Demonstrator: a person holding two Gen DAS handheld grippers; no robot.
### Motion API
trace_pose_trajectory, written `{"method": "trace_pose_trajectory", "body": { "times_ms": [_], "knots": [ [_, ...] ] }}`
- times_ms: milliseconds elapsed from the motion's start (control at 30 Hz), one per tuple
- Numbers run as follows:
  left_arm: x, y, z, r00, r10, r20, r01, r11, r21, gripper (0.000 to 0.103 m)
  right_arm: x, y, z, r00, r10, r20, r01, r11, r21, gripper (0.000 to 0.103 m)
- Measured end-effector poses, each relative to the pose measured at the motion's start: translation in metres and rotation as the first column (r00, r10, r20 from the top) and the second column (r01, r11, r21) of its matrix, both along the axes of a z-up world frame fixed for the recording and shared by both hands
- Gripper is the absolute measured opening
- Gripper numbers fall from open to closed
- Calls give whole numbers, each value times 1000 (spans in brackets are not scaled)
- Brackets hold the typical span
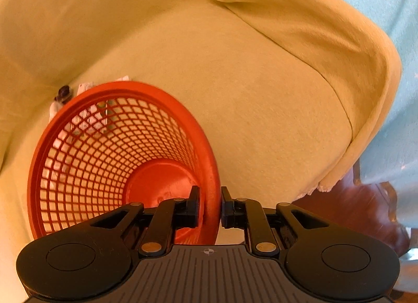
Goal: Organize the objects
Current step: 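Carry the wastebasket onto the sofa with the right gripper while the left approaches the clear container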
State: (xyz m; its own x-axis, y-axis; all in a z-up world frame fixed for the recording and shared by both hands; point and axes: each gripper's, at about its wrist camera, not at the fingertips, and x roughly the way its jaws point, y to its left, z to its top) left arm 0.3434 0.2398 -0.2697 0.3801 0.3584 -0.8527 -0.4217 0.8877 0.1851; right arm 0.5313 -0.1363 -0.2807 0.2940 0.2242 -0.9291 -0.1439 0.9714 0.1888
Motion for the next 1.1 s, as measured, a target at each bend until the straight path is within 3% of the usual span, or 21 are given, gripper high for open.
{"method": "trace_pose_trajectory", "body": {
  "times_ms": [267, 533, 700, 800, 900, 1100],
  "knots": [
    [8, 4, -12, 998, -56, -21, 56, 998, -25, 99, -16, -8, -2, 999, -12, 37, 11, 999, 30, 39],
    [10, 17, -11, 997, -76, -17, 75, 996, -45, 99, -49, -26, 19, 982, -185, 38, 183, 982, 44, 40],
    [12, 18, -14, 993, -116, -28, 114, 993, -39, 99, -77, -17, 29, 974, -224, 26, 223, 974, 46, 40],
    [13, 23, -16, 992, -123, -31, 122, 992, -46, 99, -87, -10, 28, 967, -254, 22, 251, 965, 79, 37],
    [15, 28, -21, 991, -133, -33, 132, 991, -36, 98, -87, -4, 26, 960, -278, 18, 275, 956, 104, 18],
    [16, 42, -39, 986, -159, -49, 159, 987, -10, 94, -83, 5, 30, 952, -303, 40, 300, 952, 57, 15]
  ]
}}
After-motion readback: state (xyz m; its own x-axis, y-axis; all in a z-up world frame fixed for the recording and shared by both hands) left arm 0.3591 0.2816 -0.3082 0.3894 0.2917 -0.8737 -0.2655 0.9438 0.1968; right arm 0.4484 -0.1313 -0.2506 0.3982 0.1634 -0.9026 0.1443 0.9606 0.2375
